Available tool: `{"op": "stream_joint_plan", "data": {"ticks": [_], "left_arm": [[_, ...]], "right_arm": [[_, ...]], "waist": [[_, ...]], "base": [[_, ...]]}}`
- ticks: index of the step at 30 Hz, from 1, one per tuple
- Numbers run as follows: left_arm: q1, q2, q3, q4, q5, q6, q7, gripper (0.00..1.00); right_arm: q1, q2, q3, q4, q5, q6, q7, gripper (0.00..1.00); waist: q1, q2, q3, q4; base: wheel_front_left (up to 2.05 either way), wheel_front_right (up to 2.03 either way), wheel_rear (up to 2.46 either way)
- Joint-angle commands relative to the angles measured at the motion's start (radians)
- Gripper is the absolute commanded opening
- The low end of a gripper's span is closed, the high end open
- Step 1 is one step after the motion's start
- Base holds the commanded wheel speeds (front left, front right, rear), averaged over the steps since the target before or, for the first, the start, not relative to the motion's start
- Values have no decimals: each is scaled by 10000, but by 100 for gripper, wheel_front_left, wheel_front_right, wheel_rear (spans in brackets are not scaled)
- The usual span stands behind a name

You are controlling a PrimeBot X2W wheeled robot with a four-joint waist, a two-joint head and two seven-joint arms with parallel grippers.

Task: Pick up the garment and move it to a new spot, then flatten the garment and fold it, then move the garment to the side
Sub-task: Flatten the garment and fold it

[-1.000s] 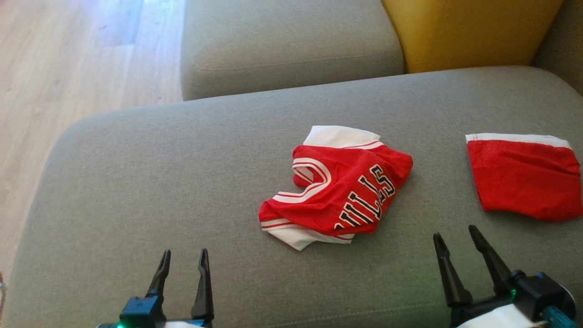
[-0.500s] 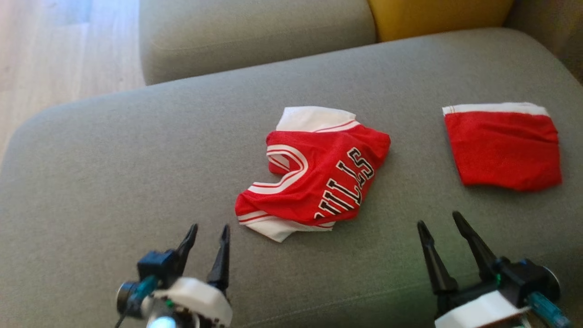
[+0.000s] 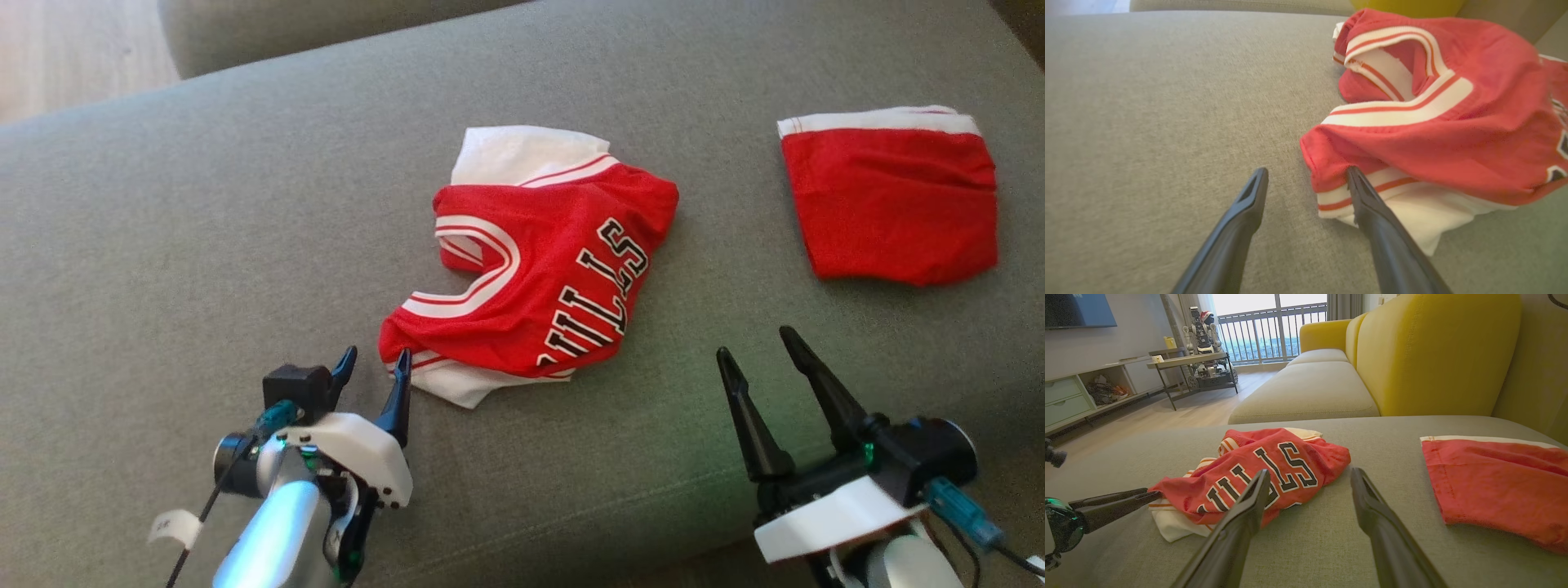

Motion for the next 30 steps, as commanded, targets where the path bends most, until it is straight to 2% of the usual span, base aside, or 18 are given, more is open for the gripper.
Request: {"op": "stream_joint_plan", "data": {"ticks": [1, 8, 10, 11, 12, 16, 20, 21, 28, 30], "left_arm": [[-434, 64, 272, -94, -59, -69, -55, 100], [-783, 61, 29, 551, -213, -352, -57, 100], [-863, 60, -92, 624, -243, -475, -65, 47], [-898, 59, -146, 646, -278, -534, -68, 30], [-928, 59, -214, 664, -294, -584, -71, 0], [-936, 57, -379, 667, -796, -782, 125, 0], [-857, 57, -747, -349, -1940, -890, 830, 0], [-857, 57, -747, -349, -1940, -890, 830, 0], [-1161, 56, -1477, -4144, -4514, -898, 3193, 0], [-1493, 56, -1539, -5160, -5475, -673, 3884, 0]], "right_arm": [[-341, -85, 246, -304, 90, -4, -93, 100], [-465, -85, 185, -295, 125, -4, -93, 100], [-466, -85, 170, -292, 149, -4, -93, 100], [-464, -85, 170, -287, 160, -4, -93, 100], [-464, -85, 180, -277, 168, -4, -93, 100], [-473, -85, 197, -288, 251, -4, -94, 100], [-368, -85, 109, -258, 379, -4, -94, 100], [-368, -85, 109, -258, 379, -4, -94, 100], [-42, -85, 119, -177, 619, -4, -94, 100], [24, -85, 149, -153, 655, -4, -94, 100]], "waist": [[-3, 0, 135, -131], [-3, 0, 213, -238], [-3, 0, 181, -263], [-3, 0, 153, -279], [-3, 0, 117, -307], [-3, 0, -104, -518], [-3, 0, -417, -793], [-3, 0, -417, -793], [-3, 0, -1066, -1375], [-3, 0, -1246, -1545]], "base": [[0, 0, 0], [0, 0, 0], [0, 0, 0], [0, 0, 0], [0, 0, 0], [0, 0, 0], [0, 0, 0], [0, 0, 0], [0, 0, 0], [0, 0, 0]]}}
